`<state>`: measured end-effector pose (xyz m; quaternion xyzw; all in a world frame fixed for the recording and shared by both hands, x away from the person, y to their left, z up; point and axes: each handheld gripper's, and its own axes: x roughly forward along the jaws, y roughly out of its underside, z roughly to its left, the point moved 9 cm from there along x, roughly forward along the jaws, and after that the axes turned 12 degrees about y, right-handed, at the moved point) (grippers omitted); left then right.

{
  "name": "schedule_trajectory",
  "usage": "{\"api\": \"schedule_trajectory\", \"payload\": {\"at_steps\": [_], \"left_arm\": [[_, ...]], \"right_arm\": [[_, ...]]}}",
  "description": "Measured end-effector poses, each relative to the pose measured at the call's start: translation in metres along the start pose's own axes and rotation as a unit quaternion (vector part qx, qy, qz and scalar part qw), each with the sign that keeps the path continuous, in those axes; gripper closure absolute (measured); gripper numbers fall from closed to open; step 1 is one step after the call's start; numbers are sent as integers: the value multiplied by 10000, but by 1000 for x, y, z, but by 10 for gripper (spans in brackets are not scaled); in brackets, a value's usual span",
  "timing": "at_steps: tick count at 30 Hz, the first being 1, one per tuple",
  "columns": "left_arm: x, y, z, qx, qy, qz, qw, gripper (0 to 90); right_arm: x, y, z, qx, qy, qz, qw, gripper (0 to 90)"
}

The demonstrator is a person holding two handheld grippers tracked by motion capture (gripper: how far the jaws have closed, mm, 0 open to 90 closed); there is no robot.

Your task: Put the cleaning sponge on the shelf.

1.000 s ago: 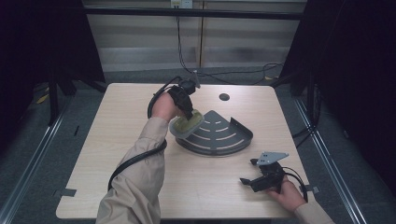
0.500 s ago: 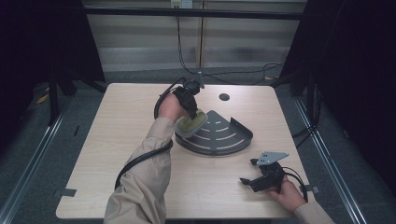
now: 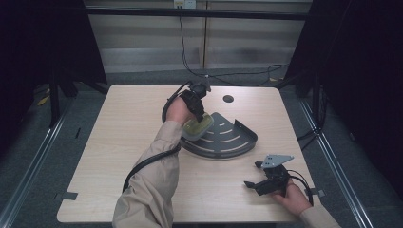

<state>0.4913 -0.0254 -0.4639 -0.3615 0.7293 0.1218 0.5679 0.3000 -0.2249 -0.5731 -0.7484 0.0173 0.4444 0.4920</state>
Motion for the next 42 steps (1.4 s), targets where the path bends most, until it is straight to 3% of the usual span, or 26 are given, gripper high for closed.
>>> {"api": "schedule_trajectory", "payload": {"at_steps": [15,21,33,42], "left_arm": [[15,-1,-1,-71,47,-54,9999,712],[20,3,-1,-17,85,-4,10000,711],[31,14,2,-136,123,187,9997,713],[35,18,5,-176,122,151,9997,711]], "right_arm": [[0,0,0,-8,-2,-2,10000,113],[0,0,0,-4,3,-11,10000,114],[0,0,0,1,4,-7,10000,113],[0,0,0,4,2,-8,10000,114]]}}
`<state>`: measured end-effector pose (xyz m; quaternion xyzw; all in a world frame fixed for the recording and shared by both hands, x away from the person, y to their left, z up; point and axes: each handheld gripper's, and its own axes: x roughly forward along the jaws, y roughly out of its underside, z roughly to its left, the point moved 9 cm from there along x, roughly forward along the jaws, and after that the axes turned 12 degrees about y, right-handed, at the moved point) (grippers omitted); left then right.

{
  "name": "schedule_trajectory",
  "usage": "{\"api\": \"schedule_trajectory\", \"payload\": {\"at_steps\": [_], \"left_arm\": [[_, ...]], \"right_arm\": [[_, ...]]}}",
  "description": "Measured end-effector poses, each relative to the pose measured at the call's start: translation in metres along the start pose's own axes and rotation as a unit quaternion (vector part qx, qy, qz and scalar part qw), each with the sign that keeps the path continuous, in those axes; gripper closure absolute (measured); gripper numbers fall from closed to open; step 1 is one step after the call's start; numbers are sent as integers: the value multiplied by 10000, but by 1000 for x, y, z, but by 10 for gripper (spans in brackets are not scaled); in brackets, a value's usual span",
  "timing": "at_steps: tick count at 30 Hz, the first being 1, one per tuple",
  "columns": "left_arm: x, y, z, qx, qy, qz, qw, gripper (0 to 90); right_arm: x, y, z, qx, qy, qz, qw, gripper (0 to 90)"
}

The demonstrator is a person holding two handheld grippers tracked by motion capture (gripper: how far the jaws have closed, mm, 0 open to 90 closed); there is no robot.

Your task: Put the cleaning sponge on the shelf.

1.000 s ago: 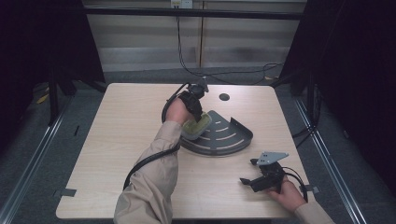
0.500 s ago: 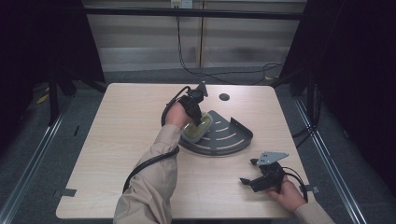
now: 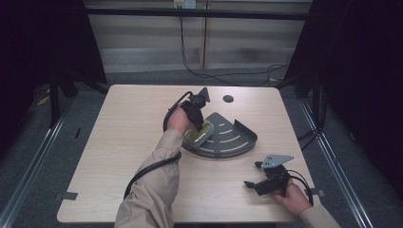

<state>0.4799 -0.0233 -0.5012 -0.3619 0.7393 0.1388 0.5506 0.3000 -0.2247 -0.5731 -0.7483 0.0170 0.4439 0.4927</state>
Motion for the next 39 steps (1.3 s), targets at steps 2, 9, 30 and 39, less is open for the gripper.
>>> {"api": "schedule_trajectory", "payload": {"at_steps": [2,9,30,39], "left_arm": [[1,0,0,23,-1,8,10000,709],[3,0,1,19,4,-8,10000,704],[-5,5,5,-80,-123,-67,9999,578],[-18,8,5,-63,-185,-174,9997,494]], "right_arm": [[0,0,0,-2,1,0,10000,113],[0,0,0,-3,2,-2,10000,114],[0,0,0,7,1,4,10000,114],[0,0,0,-9,4,-3,10000,114]]}}
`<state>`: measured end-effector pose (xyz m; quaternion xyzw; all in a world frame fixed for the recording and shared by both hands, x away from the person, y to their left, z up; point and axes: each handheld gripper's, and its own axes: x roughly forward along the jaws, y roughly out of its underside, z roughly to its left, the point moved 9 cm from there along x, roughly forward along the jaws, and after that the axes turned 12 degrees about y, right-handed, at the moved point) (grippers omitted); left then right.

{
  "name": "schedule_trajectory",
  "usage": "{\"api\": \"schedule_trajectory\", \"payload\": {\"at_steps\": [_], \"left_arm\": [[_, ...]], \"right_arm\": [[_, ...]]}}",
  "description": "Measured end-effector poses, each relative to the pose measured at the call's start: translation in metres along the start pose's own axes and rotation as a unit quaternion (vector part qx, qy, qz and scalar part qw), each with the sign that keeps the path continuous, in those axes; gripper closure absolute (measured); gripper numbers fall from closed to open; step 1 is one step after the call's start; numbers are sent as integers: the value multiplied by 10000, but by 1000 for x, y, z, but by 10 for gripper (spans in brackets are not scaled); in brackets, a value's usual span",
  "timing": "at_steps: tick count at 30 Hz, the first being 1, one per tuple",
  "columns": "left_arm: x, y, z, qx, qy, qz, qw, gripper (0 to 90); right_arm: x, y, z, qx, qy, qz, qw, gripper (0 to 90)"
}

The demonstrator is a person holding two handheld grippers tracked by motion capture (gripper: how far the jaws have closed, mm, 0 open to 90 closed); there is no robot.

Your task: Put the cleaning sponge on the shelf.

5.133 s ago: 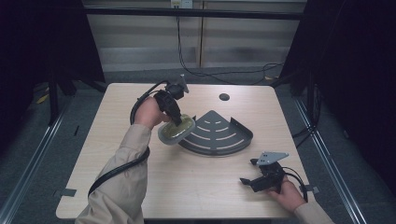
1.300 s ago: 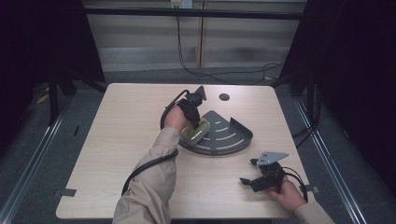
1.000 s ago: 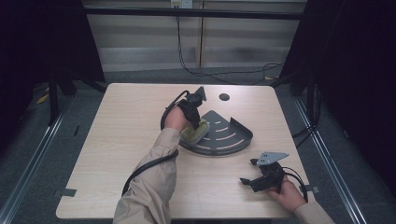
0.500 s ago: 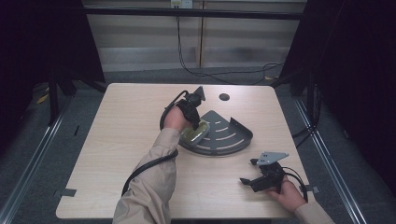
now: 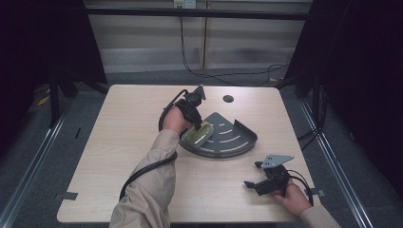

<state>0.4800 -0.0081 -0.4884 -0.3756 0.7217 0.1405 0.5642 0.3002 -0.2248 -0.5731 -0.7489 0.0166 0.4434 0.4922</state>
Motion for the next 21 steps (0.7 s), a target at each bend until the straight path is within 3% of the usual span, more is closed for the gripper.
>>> {"api": "schedule_trajectory", "payload": {"at_steps": [13,21], "left_arm": [[-19,7,0,-54,-63,-212,9997,296],[-31,13,0,-66,-82,-308,9995,263]], "right_arm": [[0,0,0,10,-1,4,10000,114],[0,0,0,9,1,2,10000,114]]}}
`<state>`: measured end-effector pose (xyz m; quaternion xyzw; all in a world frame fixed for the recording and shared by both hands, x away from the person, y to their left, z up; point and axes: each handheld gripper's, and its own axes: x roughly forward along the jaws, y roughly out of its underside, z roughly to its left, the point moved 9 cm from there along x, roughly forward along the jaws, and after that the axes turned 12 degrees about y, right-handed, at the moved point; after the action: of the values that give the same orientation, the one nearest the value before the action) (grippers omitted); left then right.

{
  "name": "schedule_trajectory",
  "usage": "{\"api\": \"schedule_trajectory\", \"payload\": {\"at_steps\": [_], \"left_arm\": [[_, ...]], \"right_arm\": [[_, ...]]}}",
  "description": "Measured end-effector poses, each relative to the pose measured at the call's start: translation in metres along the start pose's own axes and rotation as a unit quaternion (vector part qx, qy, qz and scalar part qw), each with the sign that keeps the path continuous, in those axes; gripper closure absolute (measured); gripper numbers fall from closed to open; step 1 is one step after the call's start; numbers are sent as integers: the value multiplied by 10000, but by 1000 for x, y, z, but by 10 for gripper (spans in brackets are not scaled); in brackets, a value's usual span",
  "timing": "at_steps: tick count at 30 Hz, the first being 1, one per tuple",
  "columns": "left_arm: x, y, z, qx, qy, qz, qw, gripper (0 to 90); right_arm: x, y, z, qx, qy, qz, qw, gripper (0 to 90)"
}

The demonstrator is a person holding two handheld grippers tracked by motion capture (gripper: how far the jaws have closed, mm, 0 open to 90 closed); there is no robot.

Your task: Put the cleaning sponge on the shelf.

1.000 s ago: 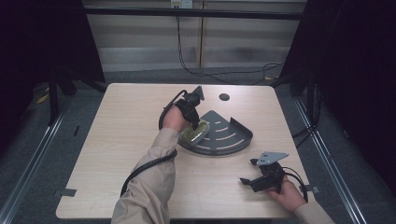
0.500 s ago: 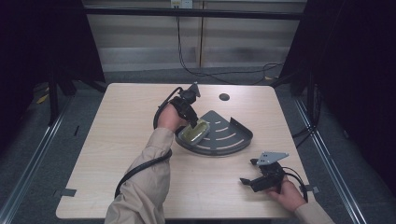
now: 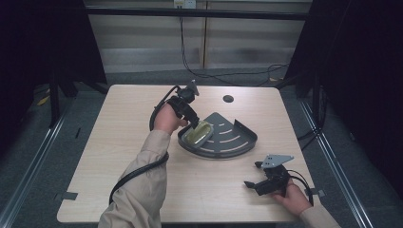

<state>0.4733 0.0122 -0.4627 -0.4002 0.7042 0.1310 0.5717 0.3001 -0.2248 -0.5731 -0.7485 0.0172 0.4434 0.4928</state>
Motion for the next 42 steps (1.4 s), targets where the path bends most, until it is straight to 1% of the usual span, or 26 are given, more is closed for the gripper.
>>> {"api": "schedule_trajectory", "payload": {"at_steps": [7,8,10,12,15,16,19,20,21,29,31,35,36,37,38,41,42], "left_arm": [[-7,8,2,-41,16,-59,10000,239],[-8,10,3,-58,-17,-71,10000,237],[-10,13,4,-51,-2,-69,10000,229],[-12,17,6,-93,-1,-89,9999,228],[-15,22,9,-77,-11,-91,9999,226],[-15,24,9,-123,-4,-124,9998,222],[-18,29,12,-140,-26,-148,9998,218],[-18,31,12,-171,-5,-160,9997,217],[-19,33,13,-144,-30,-157,9998,217],[-23,51,19,-202,-24,-206,9996,214],[-23,55,20,-172,-18,-200,9997,214],[-24,63,23,-231,-31,-217,9995,214],[-24,65,23,-264,2,-225,9994,213],[-24,67,25,-205,-20,-209,9996,213],[-24,69,24,-276,-9,-213,9994,213],[-24,75,26,-220,-10,-208,9995,212],[-24,77,27,-240,-1,-217,9995,211]], "right_arm": [[0,0,1,7,-20,11,10000,114],[0,0,1,18,-24,19,10000,114],[0,0,0,-4,-1,-1,10000,114],[0,0,0,-3,-3,-2,10000,114],[0,0,0,-2,-3,-2,10000,114],[0,0,1,13,-22,14,10000,114],[0,0,1,13,-22,13,10000,114],[0,0,1,12,-21,13,10000,114],[0,0,1,12,-21,13,10000,114],[0,0,1,14,-23,14,10000,114],[0,0,1,15,-23,15,10000,114],[0,0,1,18,-17,11,10000,114],[0,0,1,20,-17,13,10000,114],[0,0,1,19,-17,12,10000,114],[0,0,1,11,-22,2,10000,114],[0,0,1,12,-22,3,10000,114],[0,0,1,12,-23,3,10000,114]]}}
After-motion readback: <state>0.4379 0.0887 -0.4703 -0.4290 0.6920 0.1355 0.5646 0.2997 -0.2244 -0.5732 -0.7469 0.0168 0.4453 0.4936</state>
